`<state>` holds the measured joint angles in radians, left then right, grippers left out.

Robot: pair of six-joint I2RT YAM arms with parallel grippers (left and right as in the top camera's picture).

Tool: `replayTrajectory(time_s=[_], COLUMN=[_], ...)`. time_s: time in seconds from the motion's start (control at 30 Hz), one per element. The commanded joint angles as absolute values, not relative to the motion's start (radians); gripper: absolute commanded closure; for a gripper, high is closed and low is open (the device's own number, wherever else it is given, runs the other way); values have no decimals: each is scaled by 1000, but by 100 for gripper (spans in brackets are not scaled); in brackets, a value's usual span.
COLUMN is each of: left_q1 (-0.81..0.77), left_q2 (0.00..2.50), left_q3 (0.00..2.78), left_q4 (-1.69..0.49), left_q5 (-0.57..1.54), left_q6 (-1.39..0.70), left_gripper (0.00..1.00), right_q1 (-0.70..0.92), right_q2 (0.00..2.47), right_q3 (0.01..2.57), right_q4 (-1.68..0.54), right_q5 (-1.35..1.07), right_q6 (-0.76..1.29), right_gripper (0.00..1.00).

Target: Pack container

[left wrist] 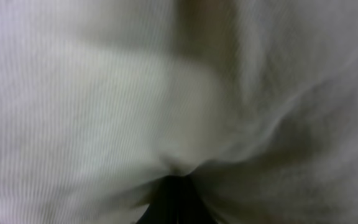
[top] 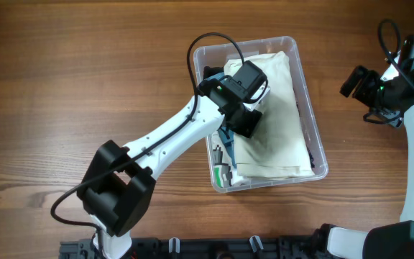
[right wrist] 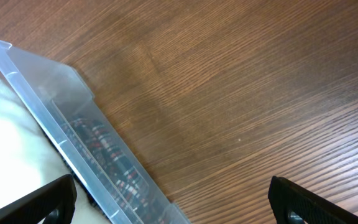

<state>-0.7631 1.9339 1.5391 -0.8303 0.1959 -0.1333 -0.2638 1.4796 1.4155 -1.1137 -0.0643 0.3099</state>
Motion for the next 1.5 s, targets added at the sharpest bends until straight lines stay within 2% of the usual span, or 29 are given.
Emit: replayTrajectory(time_s=[0.0, 0.03, 0.1, 0.13, 0.2, 0.3, 0.33, 0.4, 0.47, 0.63, 0.73, 1.0, 1.1, 1.17, 1.2, 1.23, 1.4, 1.43, 1.47], left_q1=[-704, -676, -601, -553, -490, -369, -330, -287, -265, -261, -261, -261, -261, -261, -261, -261, -261, -261, -261], left_q2=[1909, 1856, 1724, 1655, 1588, 1520, 1518, 1518, 1518, 1518, 1518, 1518, 1518, 1518, 1518, 1518, 1518, 1518, 1518], left_q3=[1474, 1474, 1474, 1474, 1474, 1474, 1474, 1473, 1473, 1473, 1473, 1473, 1473, 1473, 1473, 1473, 1473, 1473, 1473], left_q4=[-902, -916, -923, -922, -930, -977, -995, -1016, -1014, -1020, -1029, -1052, -1053, -1055, -1058, -1060, -1060, -1060, -1060], left_q5=[129, 129, 130, 130, 130, 130, 130, 130, 136, 145, 146, 168, 168, 168, 167, 167, 167, 167, 167], left_q6=[-135, -135, -139, -139, -139, -139, -139, -139, -142, -142, -142, -142, -142, -142, -142, -142, -142, -142, -142], left_gripper=[94, 90, 69, 61, 55, 53, 53, 49, 46, 46, 46, 48, 47, 47, 47, 47, 46, 46, 46], right_q1=[-261, -261, -260, -253, -239, -200, -185, -142, -85, -34, -34, -34, -34, -38, -46, -56, -109, -118, -122], right_q2=[1483, 1483, 1483, 1483, 1483, 1483, 1483, 1483, 1483, 1483, 1483, 1526, 1599, 1599, 1587, 1574, 1502, 1497, 1501], right_q3=[1411, 1411, 1387, 1364, 1311, 1132, 1070, 1004, 995, 995, 995, 995, 995, 1000, 1010, 1025, 1073, 1073, 1073], right_q4=[-1143, -1173, -1218, -1221, -1217, -1130, -1088, -1033, -1003, -848, -726, -372, -328, -329, -325, -324, -350, -363, -386], right_q5=[-88, -92, -145, -153, -167, -224, -265, -447, -541, -510, -434, -449, -440, -350, -331, -331, -307, -268, -249], right_q6=[306, 306, 282, 280, 281, 281, 263, 125, 74, 235, 270, 238, 223, 221, 218, 209, 215, 240, 237], right_gripper=[0, 1, 7, 10, 14, 25, 44, 64, 64, 55, 55, 54, 51, 46, 40, 37, 35, 36, 41])
